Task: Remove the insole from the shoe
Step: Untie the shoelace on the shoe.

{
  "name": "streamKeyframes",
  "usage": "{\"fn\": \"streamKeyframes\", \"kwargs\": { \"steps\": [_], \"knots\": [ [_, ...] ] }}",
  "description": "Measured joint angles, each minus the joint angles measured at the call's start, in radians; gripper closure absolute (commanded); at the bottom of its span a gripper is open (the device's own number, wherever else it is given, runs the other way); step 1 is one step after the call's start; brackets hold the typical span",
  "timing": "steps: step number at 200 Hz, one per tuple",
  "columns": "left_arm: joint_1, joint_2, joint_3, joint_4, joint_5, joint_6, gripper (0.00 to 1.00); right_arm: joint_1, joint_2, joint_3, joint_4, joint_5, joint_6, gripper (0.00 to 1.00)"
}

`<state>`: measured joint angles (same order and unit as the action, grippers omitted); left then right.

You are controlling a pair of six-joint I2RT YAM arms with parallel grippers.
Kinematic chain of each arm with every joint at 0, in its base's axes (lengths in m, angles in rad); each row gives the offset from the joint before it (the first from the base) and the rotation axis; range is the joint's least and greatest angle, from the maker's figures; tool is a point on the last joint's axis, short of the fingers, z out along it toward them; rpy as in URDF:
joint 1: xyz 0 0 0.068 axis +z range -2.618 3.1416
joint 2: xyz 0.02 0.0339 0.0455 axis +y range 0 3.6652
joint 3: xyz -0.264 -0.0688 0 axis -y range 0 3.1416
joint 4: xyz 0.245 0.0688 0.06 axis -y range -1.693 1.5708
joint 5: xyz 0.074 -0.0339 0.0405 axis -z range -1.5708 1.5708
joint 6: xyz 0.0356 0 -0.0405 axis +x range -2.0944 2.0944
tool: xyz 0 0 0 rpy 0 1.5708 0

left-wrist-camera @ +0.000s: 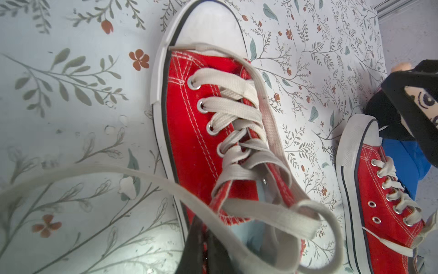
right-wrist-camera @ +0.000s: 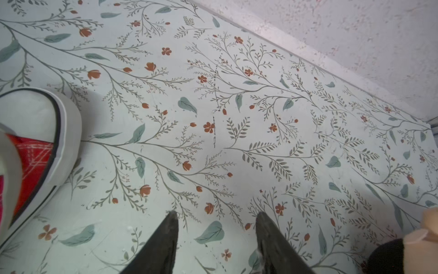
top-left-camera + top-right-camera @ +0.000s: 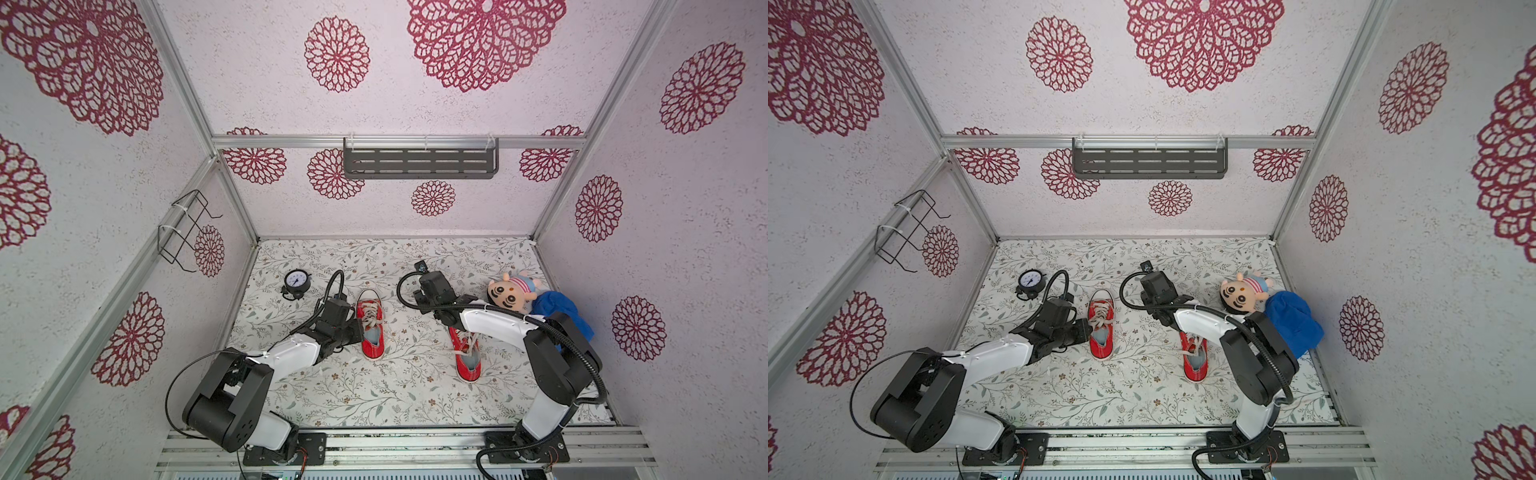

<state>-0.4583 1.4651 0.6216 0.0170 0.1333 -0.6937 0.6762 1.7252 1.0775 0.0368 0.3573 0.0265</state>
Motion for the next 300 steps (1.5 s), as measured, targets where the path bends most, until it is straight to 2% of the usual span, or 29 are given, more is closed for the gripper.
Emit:
{"fn": "streamKeyframes", "kwargs": {
  "steps": [23, 43, 65, 96, 123, 144, 174, 239, 256, 300],
  "knots": [
    [0.000, -0.001, -0.001, 0.011, 0.013, -0.006, 1.00, 0.015, -0.061, -0.069, 0.038, -0.131, -0.005, 0.30],
    [0.000, -0.008, -0.012, 0.026, 0.026, -0.014, 1.00, 0.040, -0.091, -0.077, 0.071, -0.269, 0.039, 0.28],
    [-0.005, -0.019, -0.017, 0.032, 0.039, -0.016, 1.00, 0.062, -0.093, -0.076, 0.106, -0.420, 0.169, 0.32],
    [-0.018, -0.027, -0.017, 0.036, 0.041, -0.018, 1.00, 0.067, -0.068, -0.032, 0.079, -0.608, 0.426, 0.41],
    [-0.026, -0.027, -0.017, 0.038, 0.039, -0.018, 1.00, 0.066, -0.011, 0.008, 0.078, -0.729, 0.607, 0.46],
    [-0.031, -0.027, -0.017, 0.039, 0.037, -0.019, 1.00, 0.067, 0.032, 0.016, 0.058, -0.757, 0.678, 0.48],
    [-0.039, -0.027, -0.017, 0.040, 0.033, -0.023, 1.00, 0.070, 0.071, 0.047, 0.001, -0.760, 0.710, 0.54],
    [-0.043, -0.027, -0.017, 0.040, 0.025, -0.026, 1.00, 0.077, 0.073, 0.087, -0.079, -0.763, 0.723, 0.90],
    [-0.044, -0.027, -0.017, 0.036, 0.015, -0.026, 1.00, 0.077, 0.072, 0.089, -0.106, -0.760, 0.714, 0.93],
    [-0.048, -0.030, -0.017, 0.024, -0.007, -0.034, 1.00, 0.072, 0.016, 0.090, -0.217, -0.710, 0.660, 0.94]
  ]
}}
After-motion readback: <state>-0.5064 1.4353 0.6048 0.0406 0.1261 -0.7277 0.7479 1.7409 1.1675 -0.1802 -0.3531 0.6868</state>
